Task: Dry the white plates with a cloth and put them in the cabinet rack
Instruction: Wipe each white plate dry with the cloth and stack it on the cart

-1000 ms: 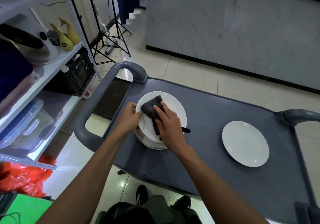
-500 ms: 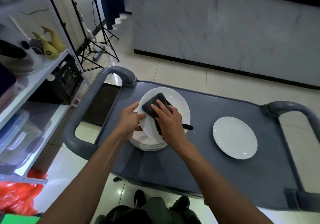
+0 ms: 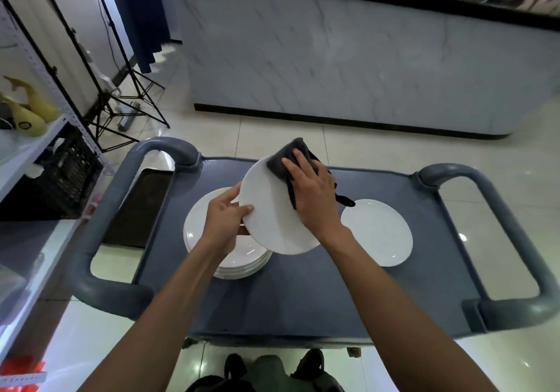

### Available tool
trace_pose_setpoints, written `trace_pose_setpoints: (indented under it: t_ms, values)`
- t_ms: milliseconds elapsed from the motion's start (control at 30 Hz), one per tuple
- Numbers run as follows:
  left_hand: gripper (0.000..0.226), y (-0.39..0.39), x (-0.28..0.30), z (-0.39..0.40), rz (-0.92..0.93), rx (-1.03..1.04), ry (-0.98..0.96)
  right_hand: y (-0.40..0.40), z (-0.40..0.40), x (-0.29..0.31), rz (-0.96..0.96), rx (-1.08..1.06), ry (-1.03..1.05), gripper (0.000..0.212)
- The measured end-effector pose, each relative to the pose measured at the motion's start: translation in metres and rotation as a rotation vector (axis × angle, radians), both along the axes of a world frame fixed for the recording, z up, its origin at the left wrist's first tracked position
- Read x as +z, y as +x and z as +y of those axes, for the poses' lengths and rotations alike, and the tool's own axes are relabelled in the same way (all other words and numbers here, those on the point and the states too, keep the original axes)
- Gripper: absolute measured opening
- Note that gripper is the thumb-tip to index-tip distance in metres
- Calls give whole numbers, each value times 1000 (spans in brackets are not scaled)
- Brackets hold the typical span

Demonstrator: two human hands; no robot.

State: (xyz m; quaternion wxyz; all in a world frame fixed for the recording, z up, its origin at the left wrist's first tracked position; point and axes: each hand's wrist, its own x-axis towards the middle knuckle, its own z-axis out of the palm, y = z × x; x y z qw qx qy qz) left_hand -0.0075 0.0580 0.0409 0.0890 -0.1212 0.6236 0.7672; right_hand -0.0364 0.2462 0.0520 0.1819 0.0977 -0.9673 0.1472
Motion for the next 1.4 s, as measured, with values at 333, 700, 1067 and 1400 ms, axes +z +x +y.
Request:
trace_pose_setpoints:
  t_ms: [333,700,1067,1400]
  values:
    - [56,-8,-1,14,-17,108,114,30,29,-14,-73,-143,70,52]
    - [53,-14,5,21,10,132,172,73,-23,-28,-118,-31,-63,50]
    - [40,-17,5,4,35,162,131,81,-9,-44,72,6,16,58]
    - [48,-16,2,2,14,65,94,41,32,-13,18,-164,49,55]
